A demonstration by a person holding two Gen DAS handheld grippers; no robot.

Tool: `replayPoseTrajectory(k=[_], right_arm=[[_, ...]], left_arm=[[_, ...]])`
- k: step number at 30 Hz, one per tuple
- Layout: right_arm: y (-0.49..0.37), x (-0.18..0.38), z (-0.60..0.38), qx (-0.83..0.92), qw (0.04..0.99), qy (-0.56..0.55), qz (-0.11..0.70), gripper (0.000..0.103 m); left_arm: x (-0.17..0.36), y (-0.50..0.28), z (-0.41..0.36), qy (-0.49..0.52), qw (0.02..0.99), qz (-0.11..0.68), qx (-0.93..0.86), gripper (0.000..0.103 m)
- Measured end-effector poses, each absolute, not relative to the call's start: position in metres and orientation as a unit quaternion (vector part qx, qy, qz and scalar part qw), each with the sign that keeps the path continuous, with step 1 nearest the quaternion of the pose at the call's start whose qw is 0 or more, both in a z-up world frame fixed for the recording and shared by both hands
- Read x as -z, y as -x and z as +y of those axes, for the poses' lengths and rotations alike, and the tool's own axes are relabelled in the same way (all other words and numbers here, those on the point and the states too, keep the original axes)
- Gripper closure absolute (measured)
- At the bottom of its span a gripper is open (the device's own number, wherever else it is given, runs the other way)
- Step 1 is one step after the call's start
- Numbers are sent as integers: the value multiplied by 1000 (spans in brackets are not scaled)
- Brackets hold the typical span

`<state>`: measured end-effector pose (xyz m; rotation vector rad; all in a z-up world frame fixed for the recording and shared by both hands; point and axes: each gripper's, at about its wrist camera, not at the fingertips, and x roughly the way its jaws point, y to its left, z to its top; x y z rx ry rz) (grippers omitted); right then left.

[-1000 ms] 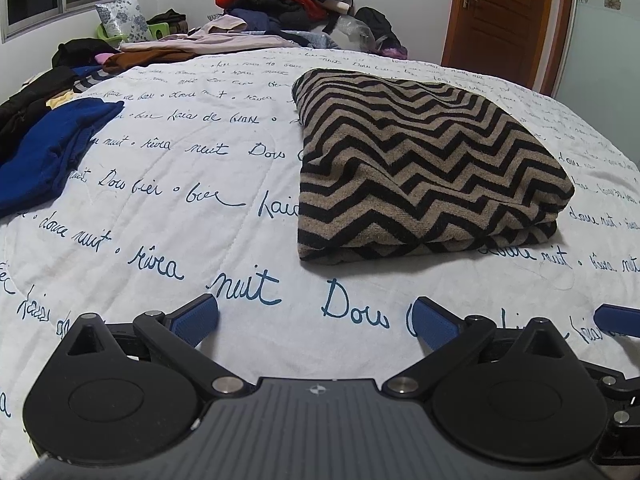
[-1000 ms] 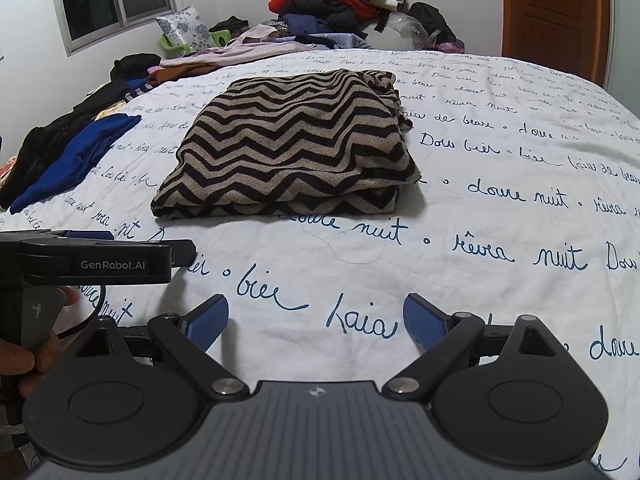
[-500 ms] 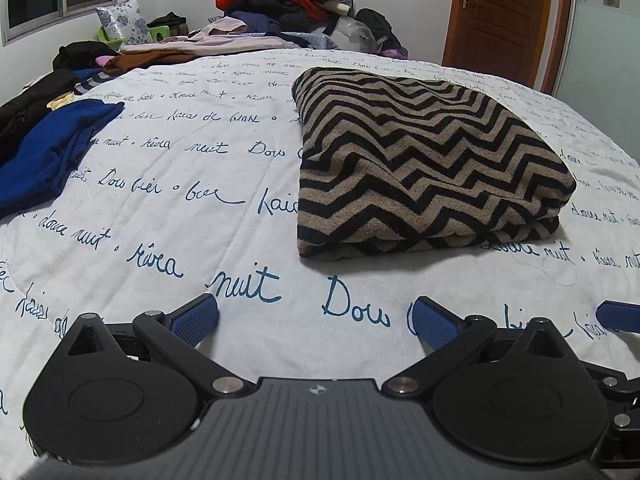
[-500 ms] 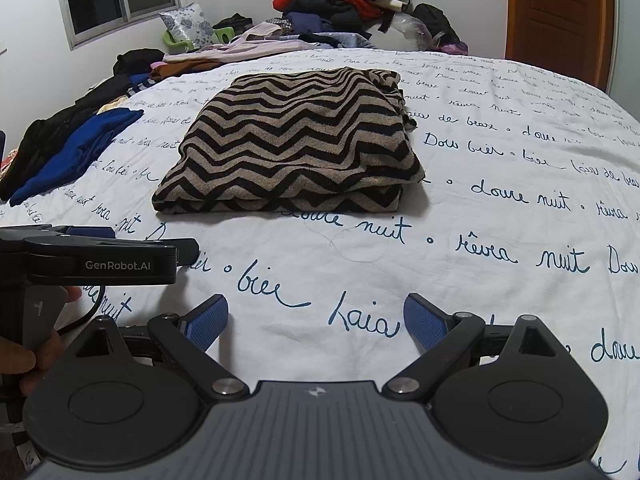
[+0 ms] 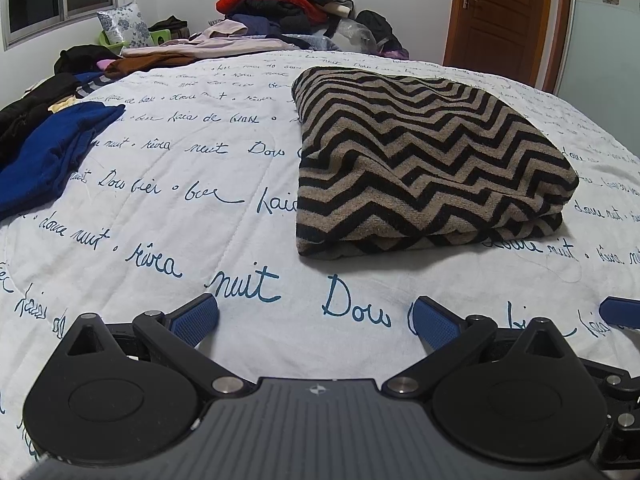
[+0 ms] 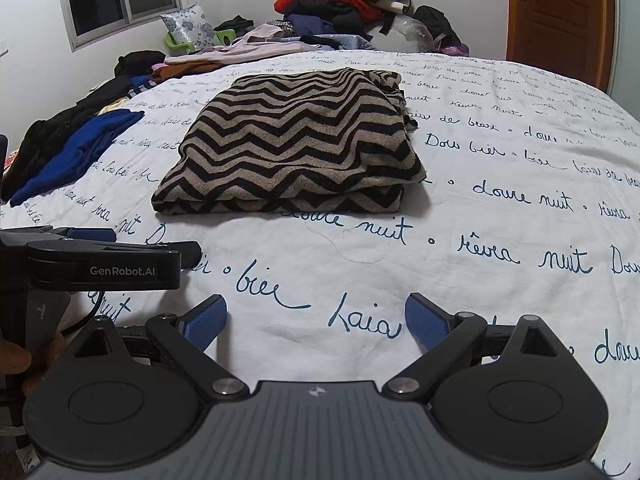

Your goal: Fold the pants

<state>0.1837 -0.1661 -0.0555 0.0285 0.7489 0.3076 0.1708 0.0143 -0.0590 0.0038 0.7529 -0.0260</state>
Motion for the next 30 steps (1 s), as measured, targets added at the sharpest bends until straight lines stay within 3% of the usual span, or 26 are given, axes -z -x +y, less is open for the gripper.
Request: replayPoseTrajectory(k=[30], right_arm=[[-181, 60, -164, -152, 922, -2, 357, 5]], left_arm=[[60, -168, 15, 0, 932, 361, 13, 0]])
